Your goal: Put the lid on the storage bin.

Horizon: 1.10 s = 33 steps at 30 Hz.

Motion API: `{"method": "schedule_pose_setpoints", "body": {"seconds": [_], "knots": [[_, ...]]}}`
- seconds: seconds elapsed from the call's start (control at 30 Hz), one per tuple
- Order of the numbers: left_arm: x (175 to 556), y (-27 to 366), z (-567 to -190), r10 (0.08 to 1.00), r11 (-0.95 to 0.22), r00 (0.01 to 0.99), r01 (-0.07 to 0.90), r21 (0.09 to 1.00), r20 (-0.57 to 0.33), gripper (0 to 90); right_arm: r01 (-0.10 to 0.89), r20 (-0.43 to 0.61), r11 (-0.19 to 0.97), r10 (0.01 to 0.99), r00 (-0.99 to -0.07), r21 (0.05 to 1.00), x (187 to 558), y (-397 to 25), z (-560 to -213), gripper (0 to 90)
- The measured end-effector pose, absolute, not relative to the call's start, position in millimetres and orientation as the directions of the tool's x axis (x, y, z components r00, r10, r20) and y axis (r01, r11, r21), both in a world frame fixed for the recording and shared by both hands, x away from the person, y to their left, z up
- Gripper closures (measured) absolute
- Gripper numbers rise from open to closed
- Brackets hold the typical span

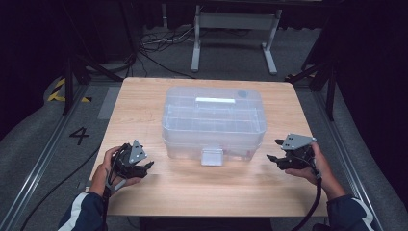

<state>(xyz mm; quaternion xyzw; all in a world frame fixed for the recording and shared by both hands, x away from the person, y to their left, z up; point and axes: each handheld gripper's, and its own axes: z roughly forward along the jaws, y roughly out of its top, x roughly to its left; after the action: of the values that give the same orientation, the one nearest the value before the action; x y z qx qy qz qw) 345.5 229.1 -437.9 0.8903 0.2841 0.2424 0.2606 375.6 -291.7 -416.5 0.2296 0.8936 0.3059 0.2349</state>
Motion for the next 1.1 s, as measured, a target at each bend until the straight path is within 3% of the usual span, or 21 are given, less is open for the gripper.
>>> {"method": "schedule_pose_setpoints", "body": {"seconds": [0.43, 1.1], "knots": [[333.7, 244.6, -446.4, 0.633, -0.706, 0.723, 0.391, 0.591, 0.278, 26.5, 0.329, -0.309, 0.709, 0.61, -0.73, 0.624, 370.6, -309.6, -430.5, 28.2], [323.9, 272.8, -464.4, 0.653, -0.688, 0.723, 0.44, 0.577, 0.227, 24.4, 0.426, -0.226, 0.637, 0.689, -0.689, 0.642, 353.0, -351.5, -463.5, 27.5]]}}
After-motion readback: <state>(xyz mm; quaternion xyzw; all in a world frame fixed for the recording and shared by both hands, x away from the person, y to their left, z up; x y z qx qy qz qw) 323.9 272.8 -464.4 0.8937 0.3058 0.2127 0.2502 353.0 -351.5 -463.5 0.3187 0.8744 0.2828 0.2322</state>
